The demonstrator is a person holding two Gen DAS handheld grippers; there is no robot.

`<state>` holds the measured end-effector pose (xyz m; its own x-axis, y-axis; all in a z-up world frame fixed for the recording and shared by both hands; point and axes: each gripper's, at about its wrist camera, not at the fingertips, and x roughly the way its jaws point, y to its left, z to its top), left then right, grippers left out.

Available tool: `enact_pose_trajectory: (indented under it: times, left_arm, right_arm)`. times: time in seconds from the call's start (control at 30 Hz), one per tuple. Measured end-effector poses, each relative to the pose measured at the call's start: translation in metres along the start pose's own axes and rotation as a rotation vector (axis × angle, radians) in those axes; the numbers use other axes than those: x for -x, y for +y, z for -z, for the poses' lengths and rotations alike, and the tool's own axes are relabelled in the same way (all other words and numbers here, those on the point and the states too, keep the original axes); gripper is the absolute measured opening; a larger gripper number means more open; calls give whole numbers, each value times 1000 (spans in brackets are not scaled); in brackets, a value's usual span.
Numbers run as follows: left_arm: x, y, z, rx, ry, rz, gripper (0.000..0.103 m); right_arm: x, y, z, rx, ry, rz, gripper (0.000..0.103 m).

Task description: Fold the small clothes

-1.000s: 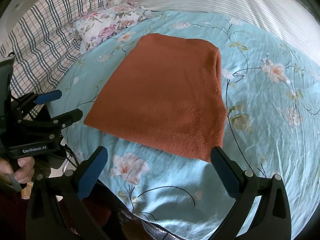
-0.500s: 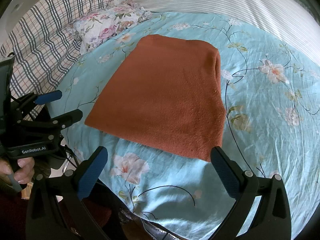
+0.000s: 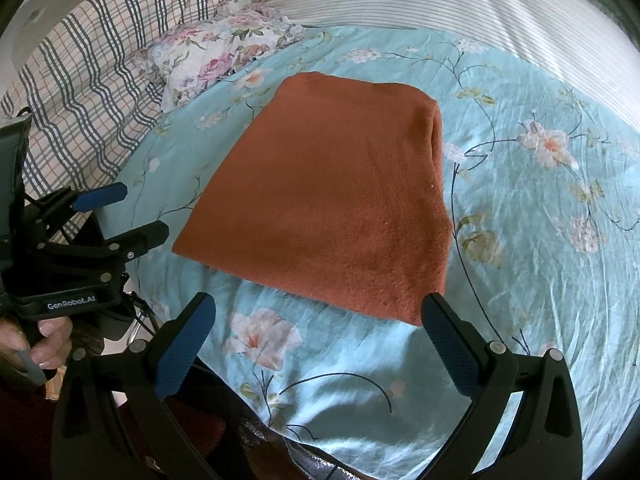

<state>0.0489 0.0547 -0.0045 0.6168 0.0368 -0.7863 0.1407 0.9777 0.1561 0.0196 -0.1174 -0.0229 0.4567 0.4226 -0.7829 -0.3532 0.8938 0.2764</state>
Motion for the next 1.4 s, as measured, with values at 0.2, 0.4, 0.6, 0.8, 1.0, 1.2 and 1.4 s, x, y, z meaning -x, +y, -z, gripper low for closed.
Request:
enact_pose_trajectory:
  times: [0.2,0.4,0.6,0.8,1.0,1.2,1.4]
  left_arm:
    - [1,-2,-2,-2,-3,2,85]
    - [2,-3,-3,-3,-6,3,85]
    - [1,-3,-3,-3,-6,3,85]
    - [2,-5,-6,-6,-7,7,85]
    - [1,-3,-8,-11,-9,9,85]
    - [1,-2,-8,-11,-9,9,85]
    - [0,-2,-9,-12,-10,10,85]
  right_arm:
    - [1,3,-1,-4,-3,-1,102]
    - [1,2,-2,-2,0,-2,102]
    - [1,2,-2,-5,-2,0,102]
    - [1,2,-2,-4,-4,-1,102]
    - [1,4,-6,-9,-4,3,102]
    - [0,1,-14,-5,-6,-2,102]
    - [-1,-1,-16,-3,-3,-4,102]
